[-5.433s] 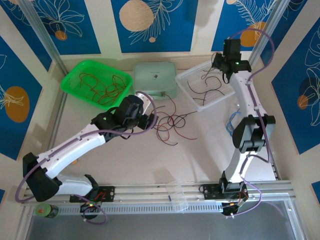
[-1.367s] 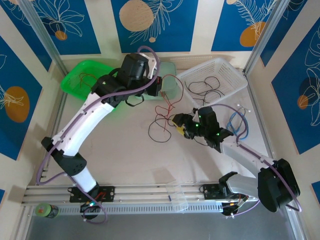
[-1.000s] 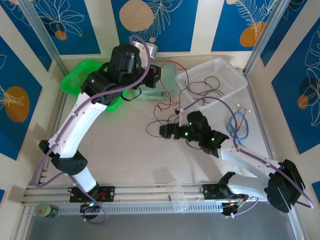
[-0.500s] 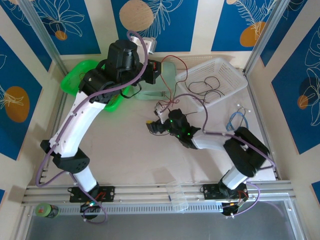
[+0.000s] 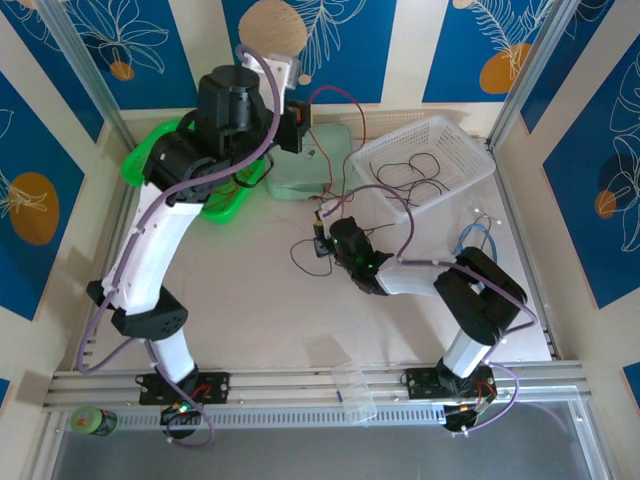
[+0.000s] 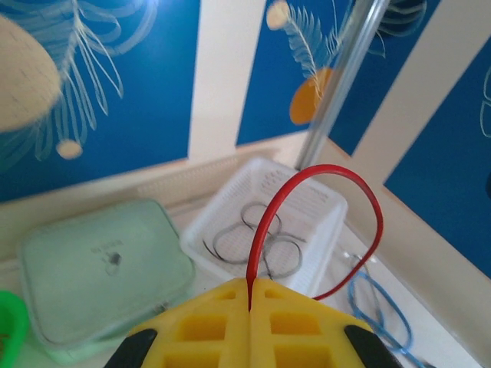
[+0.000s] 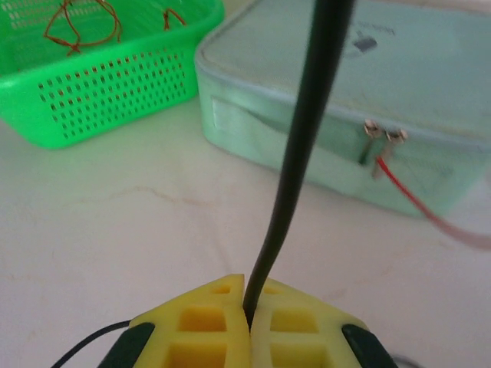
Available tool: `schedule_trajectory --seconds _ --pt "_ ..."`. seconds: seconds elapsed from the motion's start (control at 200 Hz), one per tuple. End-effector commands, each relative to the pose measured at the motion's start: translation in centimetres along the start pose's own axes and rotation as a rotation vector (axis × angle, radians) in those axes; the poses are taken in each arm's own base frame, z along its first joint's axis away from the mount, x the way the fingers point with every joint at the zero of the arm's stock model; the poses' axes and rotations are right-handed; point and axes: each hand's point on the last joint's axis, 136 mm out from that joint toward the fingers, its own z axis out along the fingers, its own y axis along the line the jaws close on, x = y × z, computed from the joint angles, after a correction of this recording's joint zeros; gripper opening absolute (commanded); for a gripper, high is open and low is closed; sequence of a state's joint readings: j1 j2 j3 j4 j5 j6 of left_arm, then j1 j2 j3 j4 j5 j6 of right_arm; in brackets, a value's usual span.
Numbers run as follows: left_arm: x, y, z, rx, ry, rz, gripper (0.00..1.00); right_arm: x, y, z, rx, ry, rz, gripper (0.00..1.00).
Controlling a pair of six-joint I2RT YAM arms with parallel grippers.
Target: Untangle the cables
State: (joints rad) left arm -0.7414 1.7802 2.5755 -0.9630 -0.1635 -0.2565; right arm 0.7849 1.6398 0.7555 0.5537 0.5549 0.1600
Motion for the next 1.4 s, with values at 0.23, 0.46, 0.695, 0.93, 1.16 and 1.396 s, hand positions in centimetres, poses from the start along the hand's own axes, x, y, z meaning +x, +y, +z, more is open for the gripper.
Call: schedule_trajectory --seconds 0.23,0.46,0.695,0.93,1.16,1.396 --pt "-4.7 13.3 -2.0 -0.417 -0.148 0.05 0.0 7.8 -2.0 -5.2 0.067 0.204 0.095 0.0" --pt "-6.2 19.8 -2.5 -0.676 -0.201 0.158 0.0 10.4 -4.1 -7.5 0.142 0.26 0.137 0.0" --pt "-9.3 23.2 -3.5 -0.807 -0.299 0.246 0.0 10.5 -4.9 -8.6 0.171 0.269 0.159 0.0" --pt "-14.1 22.3 -6.2 -0.834 -0.487 0.32 0.0 11.0 -5.0 -8.6 0.187 0.294 0.179 0.0" --pt "-17.1 21.1 -8.3 -0.858 -0.616 0.401 0.0 11.7 -4.6 -7.9 0.189 0.33 0.183 0.0" --pt "-17.0 23.4 -6.9 -0.93 -0.608 0.443 0.0 11.6 -3.9 -7.3 0.172 0.346 0.174 0.0"
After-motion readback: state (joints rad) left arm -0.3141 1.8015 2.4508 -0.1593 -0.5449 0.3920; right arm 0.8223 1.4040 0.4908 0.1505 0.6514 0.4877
